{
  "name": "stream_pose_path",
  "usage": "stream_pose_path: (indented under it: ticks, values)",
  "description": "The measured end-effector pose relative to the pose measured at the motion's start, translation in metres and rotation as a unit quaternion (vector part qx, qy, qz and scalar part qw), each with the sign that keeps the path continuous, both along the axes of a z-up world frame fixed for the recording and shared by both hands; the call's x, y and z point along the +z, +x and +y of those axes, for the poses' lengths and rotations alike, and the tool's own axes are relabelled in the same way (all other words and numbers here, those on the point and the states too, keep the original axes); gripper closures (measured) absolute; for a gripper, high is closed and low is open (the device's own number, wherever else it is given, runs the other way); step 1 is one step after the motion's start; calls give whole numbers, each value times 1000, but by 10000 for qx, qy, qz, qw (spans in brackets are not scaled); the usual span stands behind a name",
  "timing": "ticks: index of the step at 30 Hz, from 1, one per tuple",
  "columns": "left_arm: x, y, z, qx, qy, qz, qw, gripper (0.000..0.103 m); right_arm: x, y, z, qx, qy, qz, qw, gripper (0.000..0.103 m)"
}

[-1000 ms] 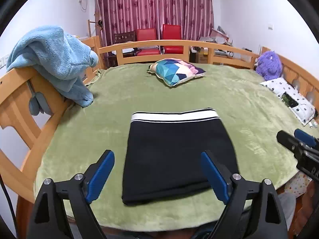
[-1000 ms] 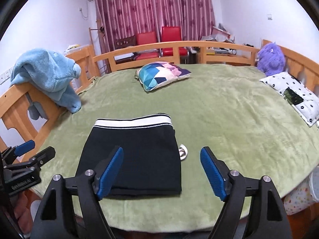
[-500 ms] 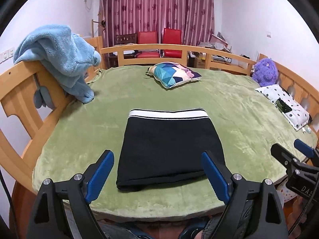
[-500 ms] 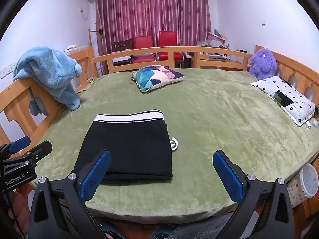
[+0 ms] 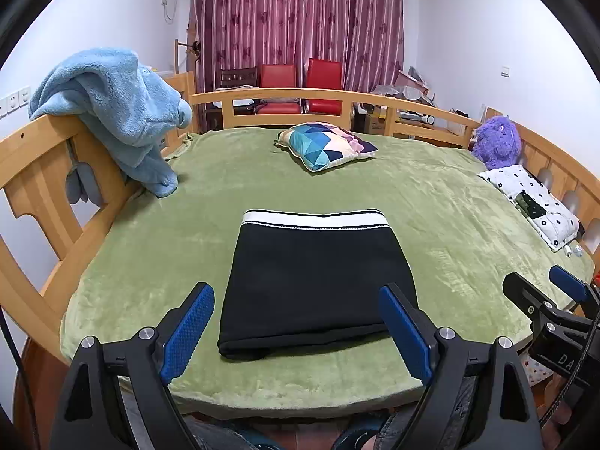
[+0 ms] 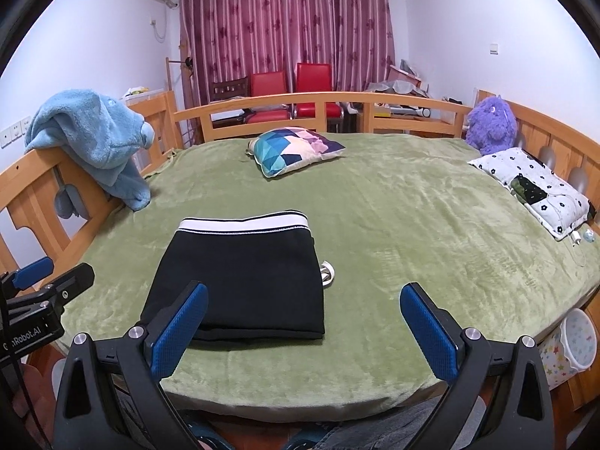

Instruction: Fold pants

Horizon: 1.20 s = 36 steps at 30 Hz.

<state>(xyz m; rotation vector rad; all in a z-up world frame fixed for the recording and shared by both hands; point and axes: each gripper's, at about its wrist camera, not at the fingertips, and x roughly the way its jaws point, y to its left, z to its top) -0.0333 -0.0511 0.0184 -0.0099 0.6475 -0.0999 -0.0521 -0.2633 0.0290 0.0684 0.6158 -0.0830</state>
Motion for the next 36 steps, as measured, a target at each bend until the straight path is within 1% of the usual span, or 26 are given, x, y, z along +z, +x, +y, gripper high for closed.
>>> stream_pose_path:
  ticks: [7,36]
  values:
    - [1,-1,-2,-38,-3,-32,10000,14,2,-3,-1,-9,-40,-34,10000,2]
    - [3,-3,0,60,-62,-5,10000,14,2,-4,4,7,-17,-55,10000,2]
